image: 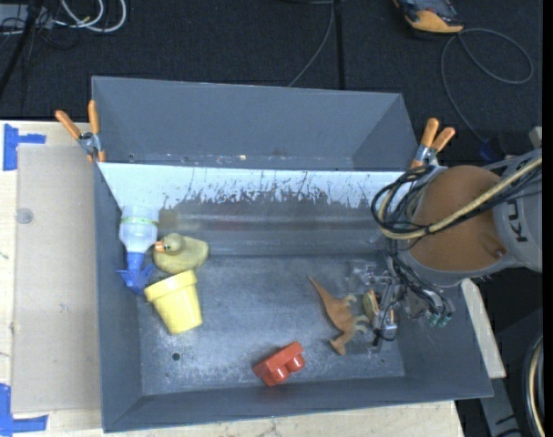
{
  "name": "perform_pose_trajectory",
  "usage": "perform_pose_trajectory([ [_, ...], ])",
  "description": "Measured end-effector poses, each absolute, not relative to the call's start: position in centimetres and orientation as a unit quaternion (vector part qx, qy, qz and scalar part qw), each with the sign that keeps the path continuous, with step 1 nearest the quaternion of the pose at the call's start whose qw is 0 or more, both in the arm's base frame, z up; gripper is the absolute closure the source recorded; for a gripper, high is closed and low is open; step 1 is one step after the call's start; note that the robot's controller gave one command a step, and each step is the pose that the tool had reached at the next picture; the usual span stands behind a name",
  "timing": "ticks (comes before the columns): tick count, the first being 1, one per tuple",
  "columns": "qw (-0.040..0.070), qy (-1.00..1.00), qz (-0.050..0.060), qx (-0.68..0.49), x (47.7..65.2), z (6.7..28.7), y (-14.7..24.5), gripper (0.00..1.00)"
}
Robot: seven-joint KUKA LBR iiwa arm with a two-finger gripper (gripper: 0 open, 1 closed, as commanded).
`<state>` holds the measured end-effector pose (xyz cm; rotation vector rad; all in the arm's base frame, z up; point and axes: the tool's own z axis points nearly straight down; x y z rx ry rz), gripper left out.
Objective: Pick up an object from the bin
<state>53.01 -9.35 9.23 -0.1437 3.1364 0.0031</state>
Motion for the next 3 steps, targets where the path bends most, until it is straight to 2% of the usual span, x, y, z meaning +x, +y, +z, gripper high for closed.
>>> perform_pose_trajectory([
  [2,-0.002,0.999,0.002,-0.048,53.47,6.4,-9.63,0.0],
  [3,0.0,0.999,0.002,-0.042,53.66,6.83,-9.43,0.0],
])
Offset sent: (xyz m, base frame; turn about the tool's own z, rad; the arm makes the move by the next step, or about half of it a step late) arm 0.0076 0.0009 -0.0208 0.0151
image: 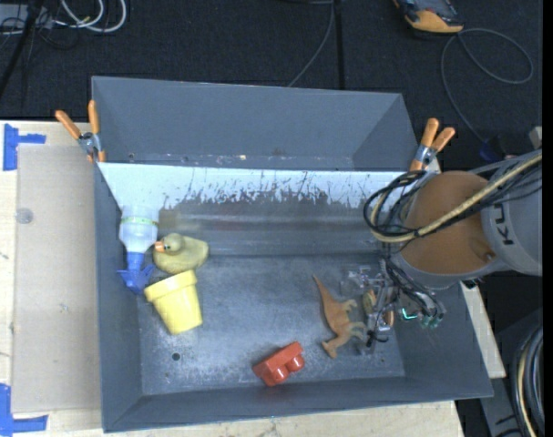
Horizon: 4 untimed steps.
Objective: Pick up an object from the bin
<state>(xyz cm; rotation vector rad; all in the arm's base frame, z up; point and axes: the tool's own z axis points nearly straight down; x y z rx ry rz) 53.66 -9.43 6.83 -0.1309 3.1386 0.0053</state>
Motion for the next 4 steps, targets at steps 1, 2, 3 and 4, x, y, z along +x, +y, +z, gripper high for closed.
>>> perform_pose_trajectory([
  [1,-0.002,0.999,0.002,-0.04,53.2,6.9,-9.39,0.0],
  [2,-0.002,0.999,0.002,-0.05,53.16,6.91,-9.09,0.0],
  [3,-0.002,0.999,0.003,-0.046,53.75,6.96,-9.09,1.0],
  [4,-0.002,0.999,0.003,-0.046,53.74,6.96,-9.09,1.0],
])
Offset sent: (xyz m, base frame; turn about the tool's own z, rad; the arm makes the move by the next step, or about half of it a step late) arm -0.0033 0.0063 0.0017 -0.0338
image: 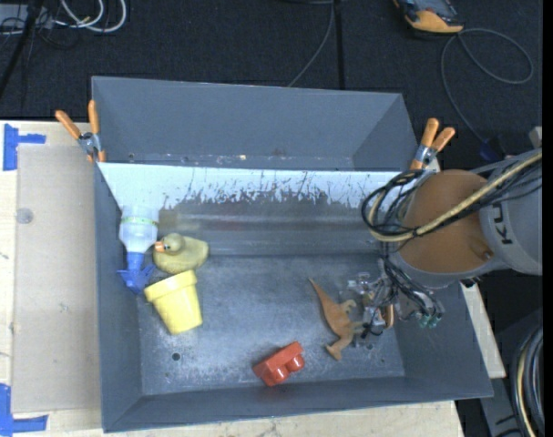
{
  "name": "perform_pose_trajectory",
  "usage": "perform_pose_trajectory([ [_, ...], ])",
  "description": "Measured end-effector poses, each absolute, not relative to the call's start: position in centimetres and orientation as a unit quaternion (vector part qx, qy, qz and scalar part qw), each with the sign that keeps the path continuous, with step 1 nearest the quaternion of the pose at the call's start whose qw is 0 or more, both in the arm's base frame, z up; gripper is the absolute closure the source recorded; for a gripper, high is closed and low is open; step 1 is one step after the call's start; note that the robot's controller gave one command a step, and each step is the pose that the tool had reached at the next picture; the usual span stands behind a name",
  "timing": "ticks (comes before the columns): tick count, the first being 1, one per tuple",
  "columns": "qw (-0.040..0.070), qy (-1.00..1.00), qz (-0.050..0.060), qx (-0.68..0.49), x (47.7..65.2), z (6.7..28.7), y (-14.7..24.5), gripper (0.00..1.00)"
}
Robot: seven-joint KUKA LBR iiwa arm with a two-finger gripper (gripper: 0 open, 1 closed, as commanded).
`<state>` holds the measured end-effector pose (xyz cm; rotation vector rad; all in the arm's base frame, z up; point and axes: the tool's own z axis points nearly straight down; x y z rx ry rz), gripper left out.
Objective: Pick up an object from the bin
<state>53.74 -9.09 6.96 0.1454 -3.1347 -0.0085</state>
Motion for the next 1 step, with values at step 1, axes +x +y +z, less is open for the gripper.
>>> perform_pose_trajectory([
  [1,0.002,-0.999,-0.003,0.039,55.35,16.83,-9.79,1.0],
])
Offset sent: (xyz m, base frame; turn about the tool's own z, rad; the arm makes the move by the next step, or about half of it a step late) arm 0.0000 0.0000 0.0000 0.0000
